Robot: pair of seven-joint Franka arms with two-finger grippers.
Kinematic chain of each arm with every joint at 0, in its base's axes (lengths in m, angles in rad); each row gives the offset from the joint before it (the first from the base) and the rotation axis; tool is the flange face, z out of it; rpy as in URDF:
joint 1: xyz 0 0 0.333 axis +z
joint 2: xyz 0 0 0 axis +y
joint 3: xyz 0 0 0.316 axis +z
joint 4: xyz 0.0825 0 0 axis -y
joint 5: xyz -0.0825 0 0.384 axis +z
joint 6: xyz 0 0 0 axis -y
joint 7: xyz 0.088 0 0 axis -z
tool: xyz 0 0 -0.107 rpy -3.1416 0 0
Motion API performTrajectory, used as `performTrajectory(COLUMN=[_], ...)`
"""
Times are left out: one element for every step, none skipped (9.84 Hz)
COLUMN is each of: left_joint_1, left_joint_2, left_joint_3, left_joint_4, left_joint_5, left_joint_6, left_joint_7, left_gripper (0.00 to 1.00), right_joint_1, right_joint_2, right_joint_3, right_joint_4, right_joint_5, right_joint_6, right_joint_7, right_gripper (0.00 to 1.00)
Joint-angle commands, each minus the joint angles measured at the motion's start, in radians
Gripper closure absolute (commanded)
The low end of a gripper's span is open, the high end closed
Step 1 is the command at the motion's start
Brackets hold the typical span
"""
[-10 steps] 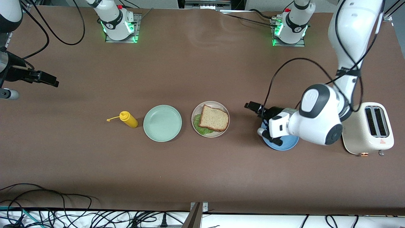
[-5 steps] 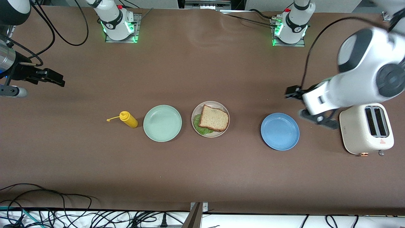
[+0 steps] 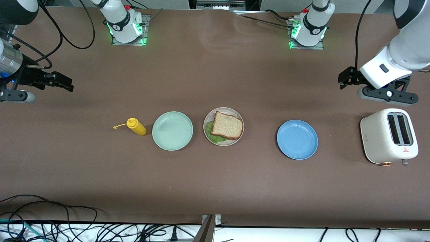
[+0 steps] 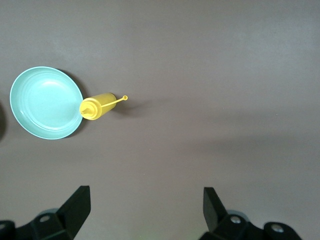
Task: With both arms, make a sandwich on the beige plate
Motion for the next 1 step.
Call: performTrajectory(left_joint_1=[0.011], left_joint_2=[-0.113], left_joint_3=[0.012], left_joint_4=[-0.151], left_joint_5=[-0.044], left_joint_6=[0.072], left_joint_7=[-0.013], left_gripper=[0.0], right_joint_1=[-0.004], right_joint_2=[0.009], right_joint_3=[0.006], right_joint_4=[0.026], right_joint_5=[-0.006], right_joint_6=[-0.012], right_joint_7=[0.003], right_gripper=[0.0])
